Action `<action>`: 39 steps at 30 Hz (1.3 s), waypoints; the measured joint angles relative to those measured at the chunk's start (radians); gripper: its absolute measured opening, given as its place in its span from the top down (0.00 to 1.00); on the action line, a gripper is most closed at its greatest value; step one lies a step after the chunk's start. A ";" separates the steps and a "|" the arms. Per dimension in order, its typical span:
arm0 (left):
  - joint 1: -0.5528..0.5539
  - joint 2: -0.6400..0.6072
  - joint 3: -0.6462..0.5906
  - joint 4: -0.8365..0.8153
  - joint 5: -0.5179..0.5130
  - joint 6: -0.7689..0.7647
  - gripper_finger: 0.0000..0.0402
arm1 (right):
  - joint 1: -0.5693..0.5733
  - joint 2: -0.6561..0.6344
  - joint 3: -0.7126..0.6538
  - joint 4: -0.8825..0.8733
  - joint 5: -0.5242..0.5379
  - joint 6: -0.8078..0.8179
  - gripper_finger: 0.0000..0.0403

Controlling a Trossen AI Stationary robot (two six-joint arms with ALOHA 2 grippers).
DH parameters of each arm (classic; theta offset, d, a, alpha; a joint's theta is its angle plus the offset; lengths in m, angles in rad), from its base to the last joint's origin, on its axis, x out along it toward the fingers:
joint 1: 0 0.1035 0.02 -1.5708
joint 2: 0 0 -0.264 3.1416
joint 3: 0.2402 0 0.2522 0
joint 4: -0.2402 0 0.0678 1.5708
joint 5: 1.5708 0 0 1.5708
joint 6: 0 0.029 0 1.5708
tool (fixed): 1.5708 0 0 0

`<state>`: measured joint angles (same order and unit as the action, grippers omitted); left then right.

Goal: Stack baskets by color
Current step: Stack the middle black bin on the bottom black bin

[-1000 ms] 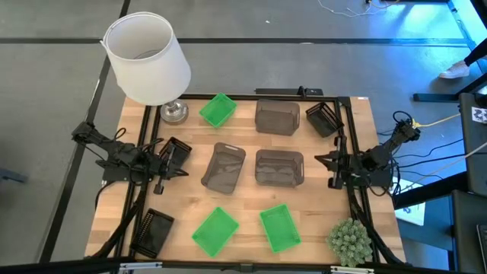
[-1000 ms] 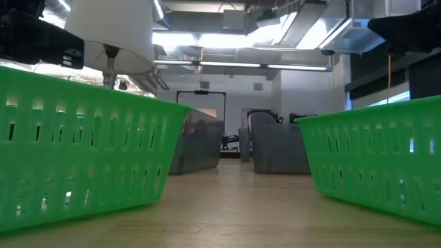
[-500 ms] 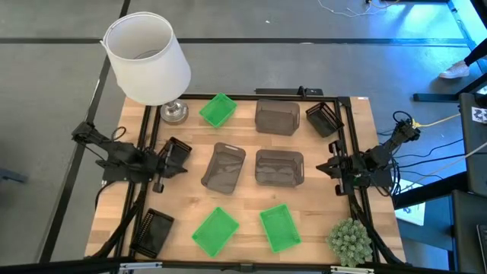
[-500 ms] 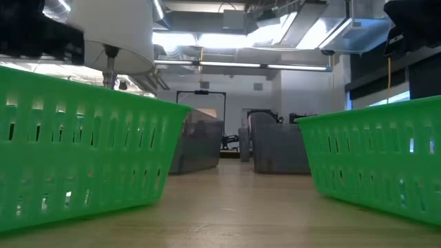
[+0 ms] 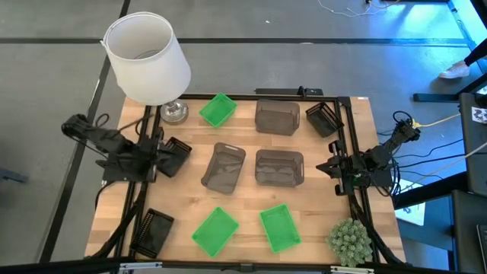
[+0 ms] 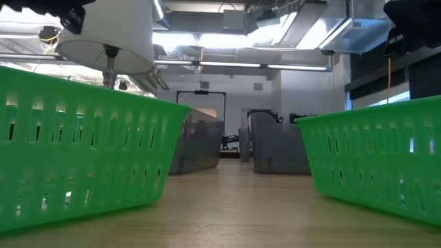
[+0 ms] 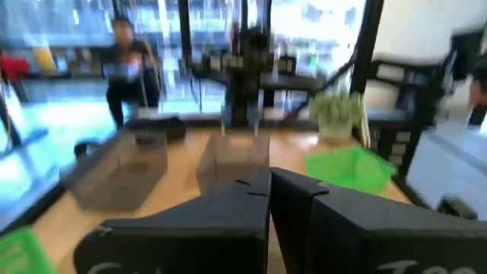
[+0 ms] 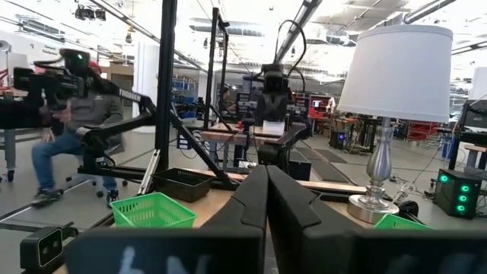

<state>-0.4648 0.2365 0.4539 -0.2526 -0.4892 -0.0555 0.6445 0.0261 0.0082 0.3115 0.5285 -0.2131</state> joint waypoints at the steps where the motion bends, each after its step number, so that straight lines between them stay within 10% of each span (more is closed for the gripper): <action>1: 0.000 0.042 0.041 -0.046 -0.001 -0.037 1.00 | 0.000 0.000 0.000 0.000 0.000 0.000 0.98; 18: 0.061 0.593 0.492 -0.706 0.043 -0.842 1.00 | 0.000 0.000 0.000 0.000 0.001 0.000 0.98; 39: 0.064 0.608 0.492 -0.664 0.100 -0.833 1.00 | 0.000 0.000 0.000 -0.003 0.001 -0.001 0.98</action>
<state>-0.4004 0.8448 0.9459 -0.9166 -0.3889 -0.8886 0.6446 0.0259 0.0086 0.3088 0.5297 -0.2141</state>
